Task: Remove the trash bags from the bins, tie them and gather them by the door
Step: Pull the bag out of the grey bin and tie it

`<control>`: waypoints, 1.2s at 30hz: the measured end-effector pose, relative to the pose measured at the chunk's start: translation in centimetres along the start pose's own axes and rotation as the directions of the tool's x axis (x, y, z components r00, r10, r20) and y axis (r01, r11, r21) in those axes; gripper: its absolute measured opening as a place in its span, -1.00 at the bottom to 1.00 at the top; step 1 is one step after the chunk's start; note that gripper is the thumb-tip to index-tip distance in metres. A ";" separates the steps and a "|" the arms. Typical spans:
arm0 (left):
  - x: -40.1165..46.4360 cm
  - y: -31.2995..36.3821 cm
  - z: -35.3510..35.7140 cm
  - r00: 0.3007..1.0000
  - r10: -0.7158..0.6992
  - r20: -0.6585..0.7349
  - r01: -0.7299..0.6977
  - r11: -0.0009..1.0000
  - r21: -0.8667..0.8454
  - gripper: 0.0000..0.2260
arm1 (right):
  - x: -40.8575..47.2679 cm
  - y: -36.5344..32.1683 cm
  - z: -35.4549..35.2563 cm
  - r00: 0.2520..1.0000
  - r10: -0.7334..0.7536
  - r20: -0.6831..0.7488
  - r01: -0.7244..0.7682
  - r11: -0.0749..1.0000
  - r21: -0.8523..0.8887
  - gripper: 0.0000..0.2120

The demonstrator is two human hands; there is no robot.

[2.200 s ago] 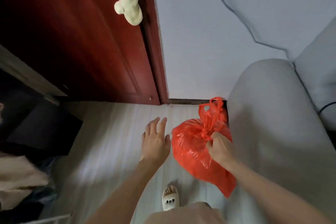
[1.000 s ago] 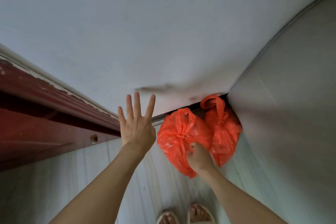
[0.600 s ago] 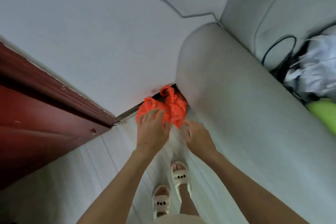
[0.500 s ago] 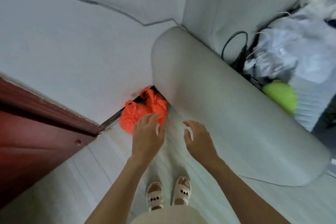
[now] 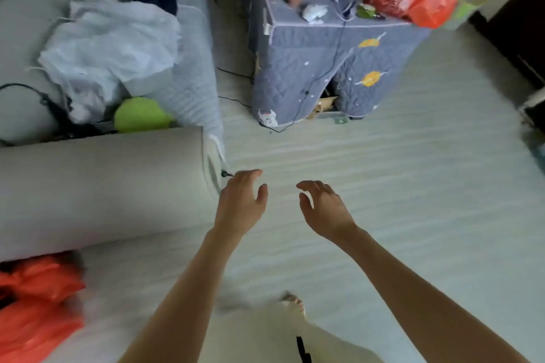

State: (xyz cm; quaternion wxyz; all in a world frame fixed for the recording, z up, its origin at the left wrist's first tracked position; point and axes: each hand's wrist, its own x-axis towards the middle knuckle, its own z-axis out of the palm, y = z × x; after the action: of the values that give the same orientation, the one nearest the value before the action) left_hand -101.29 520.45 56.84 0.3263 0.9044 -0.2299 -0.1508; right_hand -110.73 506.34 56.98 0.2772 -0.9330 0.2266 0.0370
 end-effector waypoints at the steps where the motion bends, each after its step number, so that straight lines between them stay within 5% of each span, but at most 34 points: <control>1: 1.3 3.5 2.8 0.998 0.038 0.043 -0.038 0.999 -0.010 -0.67 | -0.3 3.7 -2.2 0.998 0.069 -0.011 -0.069 0.998 0.010 -0.67; 7: 7.7 17.9 14.7 0.942 0.204 0.268 -0.216 0.976 0.015 -0.66 | 0.2 19.4 -12.2 0.939 0.336 -0.070 -0.325 0.936 0.135 -0.68; 18: 30.3 36.9 30.6 0.831 0.362 0.422 -0.411 0.911 0.027 -0.65 | 15.2 41.5 -27.0 0.828 0.539 -0.153 -0.500 0.834 0.234 -0.68; 27: 50.1 61.4 43.3 0.667 0.485 0.566 -0.588 0.809 0.000 -0.49 | 28.5 60.1 -45.4 0.669 0.707 -0.231 -0.616 0.700 0.360 -0.69; 30: 55.9 68.5 49.0 0.623 0.514 0.590 -0.635 0.772 -0.002 -0.61 | 32.6 68.0 -49.9 0.632 0.733 -0.251 -0.633 0.675 0.378 -0.69; 36: 69.5 82.7 59.0 0.673 0.514 0.532 -0.607 0.795 0.001 -0.66 | 44.7 83.8 -62.0 0.667 0.701 -0.251 -0.599 0.706 0.377 -0.69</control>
State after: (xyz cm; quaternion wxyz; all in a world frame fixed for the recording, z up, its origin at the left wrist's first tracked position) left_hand -93.46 397.62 59.13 0.2025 0.7422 -0.5865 -0.2531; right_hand -111.39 392.95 58.62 0.3171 -0.7318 0.5985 -0.0758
